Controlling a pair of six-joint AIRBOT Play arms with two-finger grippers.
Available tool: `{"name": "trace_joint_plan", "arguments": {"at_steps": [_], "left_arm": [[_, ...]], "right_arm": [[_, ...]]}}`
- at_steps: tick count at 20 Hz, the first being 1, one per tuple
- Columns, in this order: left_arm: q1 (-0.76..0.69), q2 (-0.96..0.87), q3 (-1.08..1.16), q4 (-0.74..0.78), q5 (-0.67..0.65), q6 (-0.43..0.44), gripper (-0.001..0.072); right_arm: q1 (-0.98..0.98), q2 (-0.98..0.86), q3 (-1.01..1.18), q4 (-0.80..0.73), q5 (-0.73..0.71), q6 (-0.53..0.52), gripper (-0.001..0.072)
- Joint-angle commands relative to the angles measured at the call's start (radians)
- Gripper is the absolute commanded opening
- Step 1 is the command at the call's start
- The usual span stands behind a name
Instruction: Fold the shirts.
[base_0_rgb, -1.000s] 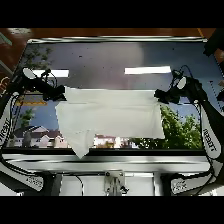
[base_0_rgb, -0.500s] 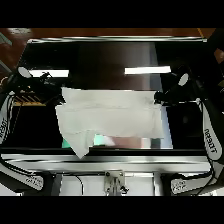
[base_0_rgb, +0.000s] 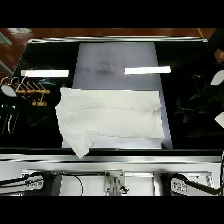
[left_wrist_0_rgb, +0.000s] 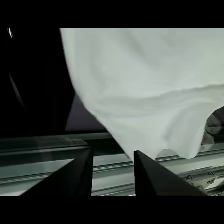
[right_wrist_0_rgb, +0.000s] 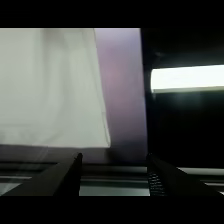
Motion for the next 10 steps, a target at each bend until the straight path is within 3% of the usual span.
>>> {"name": "trace_joint_plan", "arguments": {"at_steps": [1,3,10], "left_arm": [[0.029,0.169,-0.335,-0.087,0.142,0.039,0.0345],[0.032,0.187,-0.421,-0.126,0.179,0.038,0.0564],[0.016,0.177,-0.486,-0.217,0.328,0.036,0.0564]], "right_arm": [[-0.060,0.045,-0.130,0.106,0.018,-0.054,0.0533],[-0.060,0.044,-0.172,0.177,-0.025,-0.060,0.0532],[-0.060,0.044,-0.188,0.251,-0.097,-0.063,0.0532]]}}
